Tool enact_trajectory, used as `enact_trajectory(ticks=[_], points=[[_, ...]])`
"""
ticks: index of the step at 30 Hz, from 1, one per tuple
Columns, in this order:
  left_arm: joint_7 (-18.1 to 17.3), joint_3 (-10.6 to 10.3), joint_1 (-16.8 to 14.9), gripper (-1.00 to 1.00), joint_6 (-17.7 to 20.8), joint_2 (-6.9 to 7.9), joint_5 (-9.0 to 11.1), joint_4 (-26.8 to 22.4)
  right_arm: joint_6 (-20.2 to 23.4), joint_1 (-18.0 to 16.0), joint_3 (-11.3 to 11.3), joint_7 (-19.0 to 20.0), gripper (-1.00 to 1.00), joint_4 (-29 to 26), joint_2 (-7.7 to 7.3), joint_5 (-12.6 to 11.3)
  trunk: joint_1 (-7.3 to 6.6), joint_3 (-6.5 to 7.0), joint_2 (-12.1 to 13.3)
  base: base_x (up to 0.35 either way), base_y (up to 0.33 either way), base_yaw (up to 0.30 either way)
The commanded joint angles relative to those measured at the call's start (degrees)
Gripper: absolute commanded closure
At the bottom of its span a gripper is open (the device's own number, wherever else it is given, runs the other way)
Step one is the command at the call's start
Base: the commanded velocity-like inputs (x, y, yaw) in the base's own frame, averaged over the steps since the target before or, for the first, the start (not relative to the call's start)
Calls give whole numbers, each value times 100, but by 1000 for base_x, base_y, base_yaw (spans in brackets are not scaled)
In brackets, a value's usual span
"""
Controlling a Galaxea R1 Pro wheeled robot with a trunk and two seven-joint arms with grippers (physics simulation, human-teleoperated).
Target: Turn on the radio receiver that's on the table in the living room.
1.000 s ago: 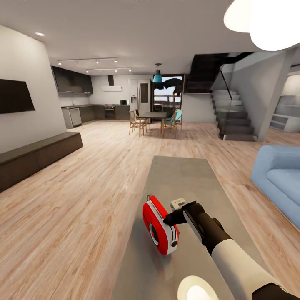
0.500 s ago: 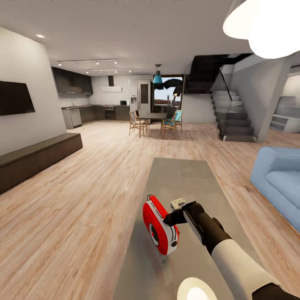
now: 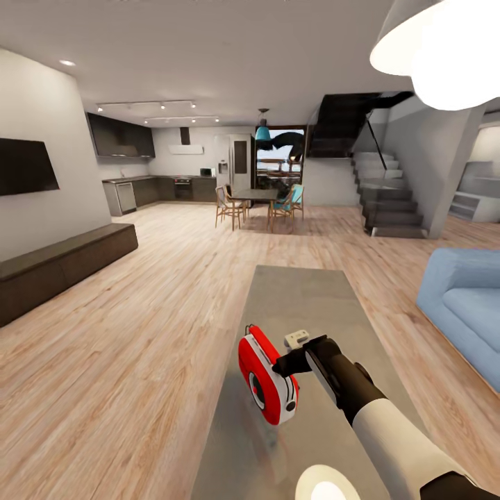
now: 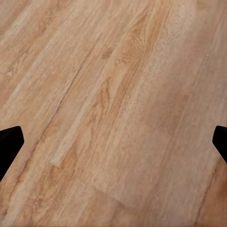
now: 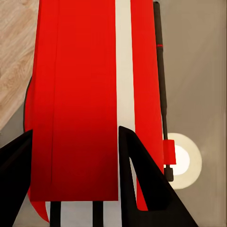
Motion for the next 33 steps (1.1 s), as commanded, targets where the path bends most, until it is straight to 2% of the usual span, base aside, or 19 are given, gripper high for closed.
enact_trajectory(ticks=[1,13,27,29,30,32,33], points=[[0,0,0,-100,0,0,0,0,2,-1,-1,-1,100,-1,0,-23,-23,19,41,0,0,0],[5,0,0,-100,-2,-5,0,1,-77,-1,-4,-7,100,-1,0,-20,-286,234,523,0,0,0],[93,13,0,-100,14,-43,20,-7,-208,0,-15,-7,100,-1,-18,-41,-286,234,523,0,0,0],[95,10,0,-100,13,-34,30,-7,-211,1,-17,150,100,-1,-126,-44,-286,234,523,0,0,0],[93,10,0,-100,9,-23,41,-9,-213,0,-17,353,100,-1,-195,-44,-286,234,523,0,0,0],[70,10,0,-100,4,-9,58,-54,-226,-1,-18,1070,100,-1,-317,-37,-286,234,523,0,0,0],[67,10,0,-100,3,-7,61,-85,-243,-1,-18,1294,100,-1,-351,-33,-286,234,523,0,0,0]])
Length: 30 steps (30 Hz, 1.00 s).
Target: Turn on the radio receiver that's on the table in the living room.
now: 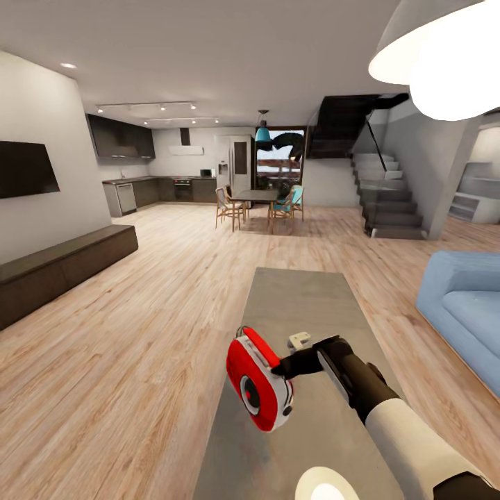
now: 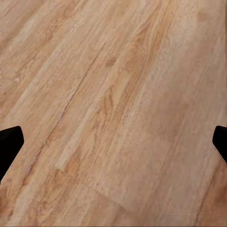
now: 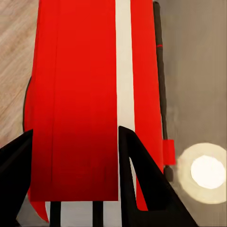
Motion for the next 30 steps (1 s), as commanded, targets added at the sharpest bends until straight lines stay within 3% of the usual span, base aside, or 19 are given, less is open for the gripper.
enact_trajectory(ticks=[1,4,10,13,14,18,21,22,30], points=[[-15,0,1,-100,0,0,4,-92,-112,-3,-7,472,100,0,-92,119,0,1,0,0,0,0],[-40,-12,1,-100,18,-25,2,-428,-467,-3,-1,1573,100,0,-383,124,0,1,0,0,0,0],[-163,-39,1,-100,216,-88,1,-1282,-993,-1,-6,3027,100,2,-875,105,0,1,0,0,0,0],[-322,-97,1,-100,547,-110,4,-1571,-1251,-3,-7,3498,100,7,-964,100,0,1,0,0,0,0],[-628,-179,1,-100,870,-124,12,-1818,-1476,-3,-7,3656,100,16,-996,94,0,1,0,0,0,0],[-1404,-242,1,-100,1235,-160,18,-2191,-1786,-3,-7,3808,100,202,-1018,82,0,1,0,0,0,0],[-1602,-254,1,-100,1381,-228,18,-2264,-1830,-2,-7,3825,100,250,-1021,78,0,1,0,0,0,0],[-1654,-258,1,100,1433,-267,19,-2285,-1835,-2,-7,3826,100,254,-1021,79,0,1,0,0,0,0],[-1709,-411,1,100,1515,-480,18,-2535,-1848,-2,-7,3782,100,272,-1017,83,0,1,0,0,0,0]])
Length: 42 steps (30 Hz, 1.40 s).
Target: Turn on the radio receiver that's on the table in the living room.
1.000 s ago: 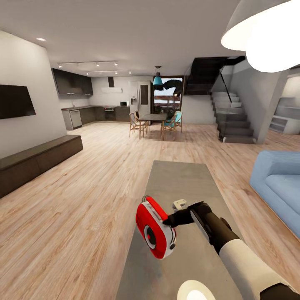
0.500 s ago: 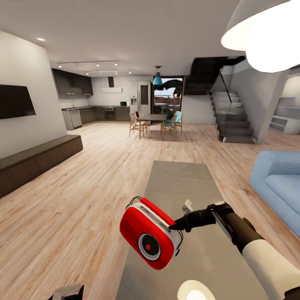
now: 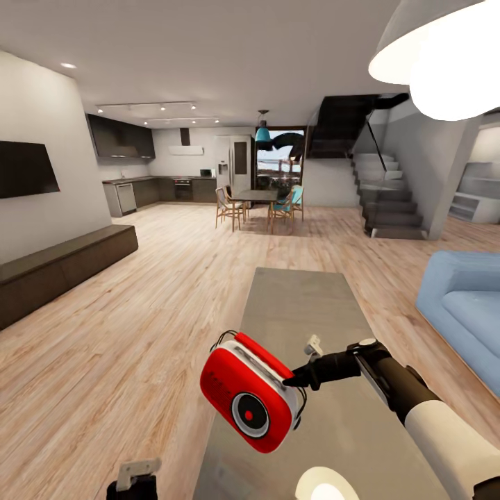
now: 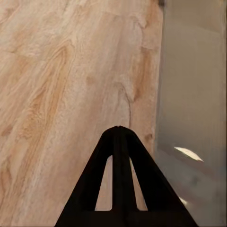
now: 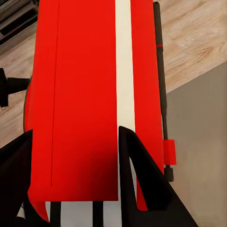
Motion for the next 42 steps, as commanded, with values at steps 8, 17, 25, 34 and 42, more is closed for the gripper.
enact_trajectory(ticks=[8,17,25,34,42], points=[[67,-558,0,100,464,-113,774,-499,13,1,-14,-44,100,-4,4,-24,0,0,0,0,0,0],[53,-2203,0,100,2036,-435,839,-1928,13,-2,-14,-47,100,-4,13,-24,0,0,0,0,0,0],[-248,-3108,0,100,2381,-768,-17,-2153,13,-1,-15,-64,100,-4,22,-24,0,0,0,0,0,0],[-187,-3093,-243,100,2622,-768,-320,-2292,13,-1,-14,-65,100,-4,30,-24,0,0,0,0,0,0],[-50,-2416,-385,100,2575,-768,-325,-2303,12,-1,-14,-166,100,-4,33,-24,0,0,0,0,0,0]])
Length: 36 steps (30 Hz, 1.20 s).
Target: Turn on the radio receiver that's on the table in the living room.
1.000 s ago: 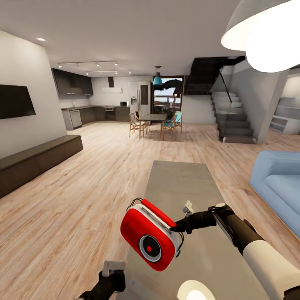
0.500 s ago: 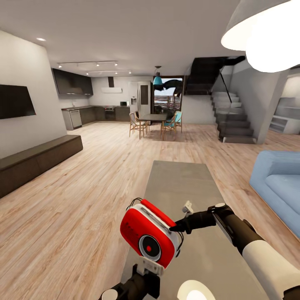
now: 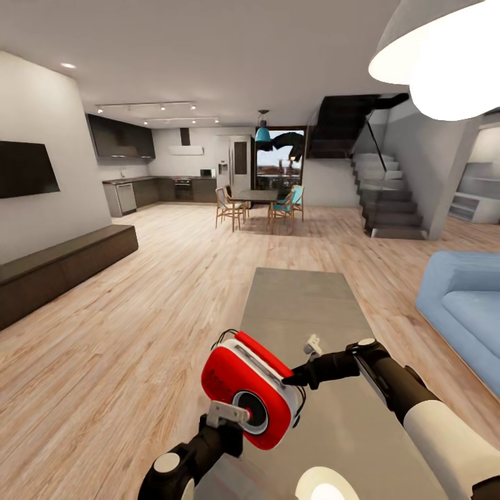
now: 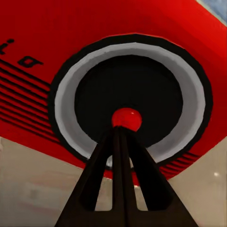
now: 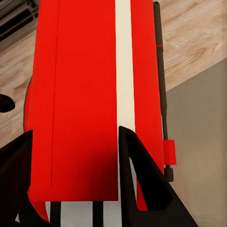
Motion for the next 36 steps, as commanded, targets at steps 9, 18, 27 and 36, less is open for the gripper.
enact_trajectory(ticks=[9,18,27,36], points=[[3,90,-176,100,-6,0,-20,133,9,-1,-1,-12,100,-4,7,-25,0,0,0,0,0,0],[-20,85,-611,100,-17,0,25,885,10,-2,3,-12,100,-4,14,-28,0,0,0,0,0,0],[-41,58,-1025,100,-13,0,58,1602,12,-1,3,-12,100,-4,16,-28,0,0,0,0,0,0],[-50,-75,-1166,100,-24,0,74,1834,10,0,-3,-17,100,-4,24,-27,0,0,0,0,0,0]])
